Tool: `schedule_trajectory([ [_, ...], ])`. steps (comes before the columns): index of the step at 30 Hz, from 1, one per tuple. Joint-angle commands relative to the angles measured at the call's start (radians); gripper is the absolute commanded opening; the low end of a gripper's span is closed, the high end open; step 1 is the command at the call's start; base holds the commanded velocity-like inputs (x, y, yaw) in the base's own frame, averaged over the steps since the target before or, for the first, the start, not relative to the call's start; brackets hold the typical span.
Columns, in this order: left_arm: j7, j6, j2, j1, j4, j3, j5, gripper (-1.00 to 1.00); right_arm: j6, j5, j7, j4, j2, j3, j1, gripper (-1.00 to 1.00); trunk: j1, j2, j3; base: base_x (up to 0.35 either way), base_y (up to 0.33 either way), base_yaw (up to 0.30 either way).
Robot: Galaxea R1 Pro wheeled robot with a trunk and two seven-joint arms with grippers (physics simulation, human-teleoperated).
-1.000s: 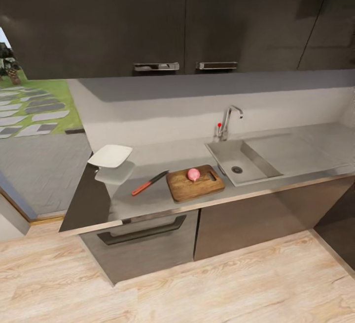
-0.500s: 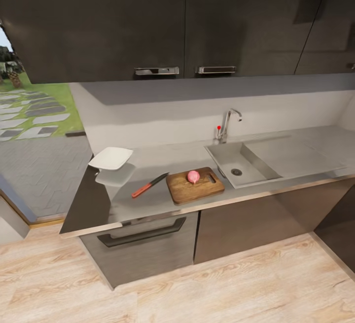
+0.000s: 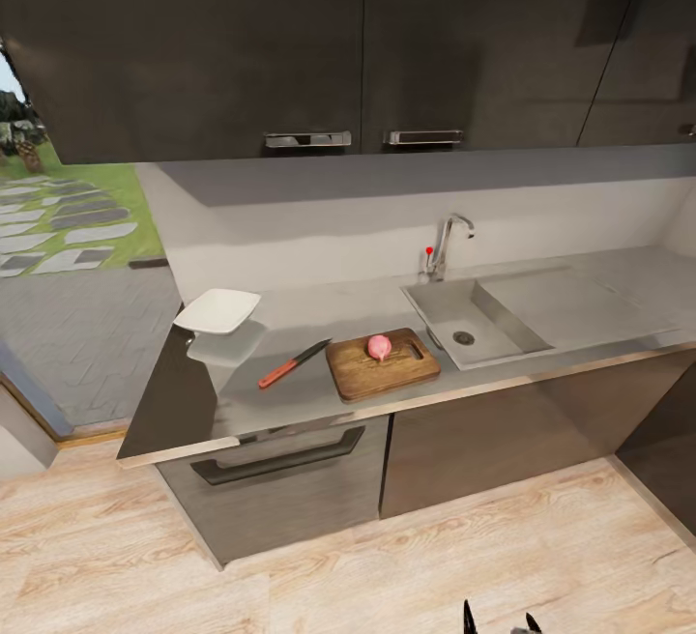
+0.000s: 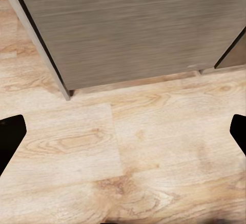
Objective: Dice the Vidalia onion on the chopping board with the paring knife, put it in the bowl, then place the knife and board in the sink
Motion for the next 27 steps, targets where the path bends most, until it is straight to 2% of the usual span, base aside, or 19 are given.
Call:
schedule_trajectory([
  [1, 0.005, -0.002, 0.002, 0.000, -0.001, -0.006, 0.009, 1.00, 0.000, -0.007, -0.041, -0.043, -0.001, 0.004, 0.000, 1.00, 0.001, -0.002, -0.002, 0.000, 0.000, 0.000],
  [2, 0.005, -0.002, 0.002, 0.000, -0.001, -0.006, 0.010, 1.00, 0.010, -0.002, -0.077, -0.089, -0.001, 0.004, 0.000, 1.00, 0.001, -0.002, -0.002, 0.000, 0.000, 0.000],
  [4, 0.005, -0.002, 0.002, 0.000, -0.001, -0.007, 0.009, 1.00, 0.076, 0.039, -0.139, -0.202, -0.001, 0.004, -0.001, 1.00, 0.001, -0.002, -0.002, 0.000, 0.000, 0.000],
  [5, 0.005, -0.002, 0.002, 0.000, -0.001, -0.007, 0.009, 1.00, 0.137, 0.060, -0.155, -0.263, -0.001, 0.002, -0.001, 1.00, 0.001, -0.002, -0.002, 0.000, 0.000, 0.000],
  [7, 0.005, -0.002, 0.002, 0.000, -0.001, -0.007, 0.009, 1.00, 0.201, 0.072, -0.163, -0.320, -0.001, -0.002, -0.003, 1.00, 0.001, -0.002, -0.002, 0.000, 0.000, 0.000],
  [8, 0.005, -0.002, 0.002, 0.000, -0.001, -0.007, 0.009, 1.00, 0.259, 0.077, -0.168, -0.372, 0.000, -0.004, -0.010, 1.00, 0.001, -0.002, -0.002, 0.000, 0.000, 0.000],
  [10, 0.005, -0.002, 0.002, 0.000, -0.001, -0.007, 0.010, 1.00, 0.346, 0.082, -0.173, -0.455, 0.000, -0.007, -0.046, 1.00, 0.001, -0.002, -0.002, 0.000, 0.000, 0.000],
  [12, 0.005, -0.002, 0.002, 0.000, -0.001, -0.007, 0.010, 1.00, 0.383, 0.082, -0.174, -0.480, 0.001, -0.008, -0.069, 1.00, 0.001, -0.002, -0.002, 0.000, 0.000, 0.000],
  [15, 0.005, -0.002, 0.002, 0.000, -0.001, -0.007, 0.010, 1.00, 0.480, 0.082, -0.176, -0.520, 0.001, -0.009, -0.141, 1.00, 0.001, -0.002, -0.002, 0.000, 0.000, 0.000],
  [17, 0.005, -0.002, 0.002, 0.000, -0.001, -0.007, 0.010, 1.00, 0.550, 0.081, -0.176, -0.532, 0.002, -0.011, -0.207, 1.00, 0.001, -0.002, -0.002, 0.000, 0.000, 0.000],
  [19, 0.005, -0.002, 0.002, 0.000, -0.001, -0.007, 0.010, 1.00, 0.649, 0.077, -0.176, -0.539, 0.003, -0.012, -0.300, 1.00, 0.001, -0.002, -0.002, 0.000, 0.000, 0.000],
  [21, 0.005, -0.002, 0.002, 0.000, -0.001, -0.007, 0.009, 1.00, 0.717, 0.076, -0.176, -0.540, 0.003, -0.013, -0.358, 1.00, 0.001, -0.002, -0.002, 0.000, 0.000, 0.000],
  [23, 0.005, -0.002, 0.002, 0.000, -0.002, -0.008, 0.009, 1.00, 0.756, 0.073, -0.175, -0.540, 0.003, -0.014, -0.387, 1.00, 0.001, -0.002, -0.002, 0.000, 0.000, 0.000],
  [24, 0.005, -0.002, 0.002, 0.000, -0.002, -0.008, 0.009, 1.00, 0.821, 0.065, -0.175, -0.539, 0.005, -0.015, -0.429, 1.00, 0.001, -0.002, -0.002, 0.000, 0.000, 0.000],
  [26, 0.005, -0.002, 0.001, 0.000, -0.002, -0.008, 0.009, 1.00, 0.883, 0.053, -0.174, -0.539, 0.007, -0.015, -0.466, 1.00, 0.001, -0.002, -0.002, 0.000, 0.000, 0.000],
  [27, 0.005, -0.002, 0.001, 0.000, 0.000, -0.007, 0.009, 1.00, 0.946, 0.037, -0.174, -0.539, 0.008, -0.027, -0.505, 1.00, 0.001, -0.002, -0.002, 0.000, 0.000, 0.000],
])
